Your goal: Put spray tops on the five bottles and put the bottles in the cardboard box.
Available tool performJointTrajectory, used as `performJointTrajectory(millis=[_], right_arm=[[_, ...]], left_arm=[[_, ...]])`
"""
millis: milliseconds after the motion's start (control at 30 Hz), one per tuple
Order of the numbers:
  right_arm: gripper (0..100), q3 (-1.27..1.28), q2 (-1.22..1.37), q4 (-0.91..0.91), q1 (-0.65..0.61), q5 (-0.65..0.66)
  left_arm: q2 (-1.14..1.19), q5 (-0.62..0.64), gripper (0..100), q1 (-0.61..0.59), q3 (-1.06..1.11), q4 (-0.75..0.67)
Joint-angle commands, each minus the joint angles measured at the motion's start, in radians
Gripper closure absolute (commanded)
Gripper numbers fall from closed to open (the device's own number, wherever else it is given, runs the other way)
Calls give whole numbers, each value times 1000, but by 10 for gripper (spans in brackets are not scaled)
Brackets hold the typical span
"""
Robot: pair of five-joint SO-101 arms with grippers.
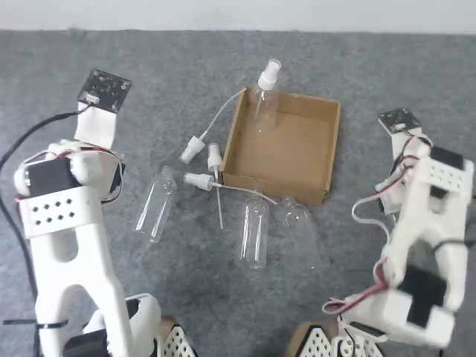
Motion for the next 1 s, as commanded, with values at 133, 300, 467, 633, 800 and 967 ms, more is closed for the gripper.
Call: performJointTrajectory(millis=[133, 300, 467, 633, 800, 967], right_arm=[[744, -147, 182, 8, 28, -11], [867, -150, 203, -1, 35, -11], [974, -206, 199, 12, 31, -12], [993, -327, 93, 163, -31, -40], [993, -331, -171, 185, -249, -222], [993, -218, -452, 97, -553, -356]], left_arm=[[-32, -6, 987, -2, -2, -21], [-28, -6, 987, 2, -2, -23], [-34, -3, 987, 2, -13, -23], [-35, 72, 987, 3, -94, -52], [-35, 276, 987, 89, -268, -48], [-35, 506, 988, 232, -407, -126]])
